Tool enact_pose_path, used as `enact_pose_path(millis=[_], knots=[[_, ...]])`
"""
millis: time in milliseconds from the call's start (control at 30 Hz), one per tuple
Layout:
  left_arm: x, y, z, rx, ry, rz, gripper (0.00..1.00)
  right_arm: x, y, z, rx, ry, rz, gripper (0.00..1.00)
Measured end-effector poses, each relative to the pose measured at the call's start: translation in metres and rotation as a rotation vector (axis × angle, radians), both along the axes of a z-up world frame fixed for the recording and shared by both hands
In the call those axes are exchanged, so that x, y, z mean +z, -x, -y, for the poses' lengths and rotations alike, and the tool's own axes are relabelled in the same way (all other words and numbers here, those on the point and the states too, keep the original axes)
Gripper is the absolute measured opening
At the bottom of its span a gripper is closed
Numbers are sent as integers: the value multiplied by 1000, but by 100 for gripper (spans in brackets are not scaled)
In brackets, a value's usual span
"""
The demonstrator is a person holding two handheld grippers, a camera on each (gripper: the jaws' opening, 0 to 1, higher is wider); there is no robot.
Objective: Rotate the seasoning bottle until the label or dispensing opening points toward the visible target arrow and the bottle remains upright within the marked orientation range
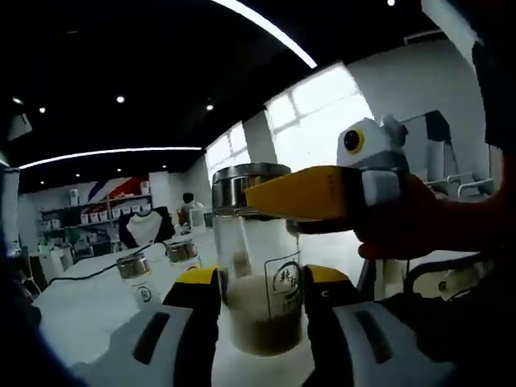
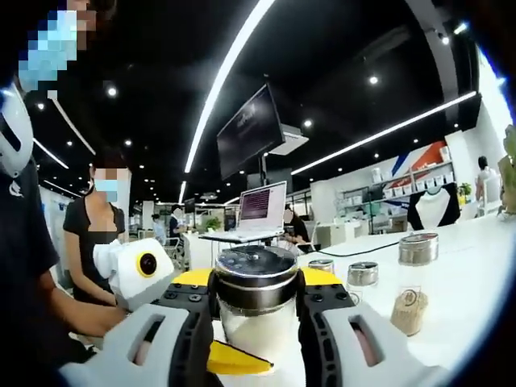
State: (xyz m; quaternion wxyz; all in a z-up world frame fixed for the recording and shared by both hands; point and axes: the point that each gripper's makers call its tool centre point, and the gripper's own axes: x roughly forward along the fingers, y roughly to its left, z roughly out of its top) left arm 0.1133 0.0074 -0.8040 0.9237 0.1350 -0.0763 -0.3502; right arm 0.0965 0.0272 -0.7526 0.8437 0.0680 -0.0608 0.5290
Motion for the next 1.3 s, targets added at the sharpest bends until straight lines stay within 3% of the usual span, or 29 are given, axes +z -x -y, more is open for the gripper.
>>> enact_pose_path(millis=[67, 200, 333, 600, 767, 1033, 1300], knots=[[2, -3, -2, 58, -25, 42, 42, 2, -2, -2, -19, -14, -13, 40], [-2, -6, -5, 131, -47, 45, 42, -4, -11, -3, -66, -20, -99, 41], [3, -9, -11, 193, 20, 46, 42, -1, -14, -4, -132, -71, -133, 40], [-6, -12, -13, 223, 96, -30, 42, -10, -19, -10, -204, -29, -120, 40], [-7, -12, -13, 231, 137, -51, 42, -15, -20, -13, -265, 91, -16, 39], [-9, -12, -13, 240, 195, -90, 42, -15, -23, -10, -280, 34, -39, 39], [-10, -13, -14, 247, 215, -95, 42, -17, -24, -11, -299, 37, -33, 39]])
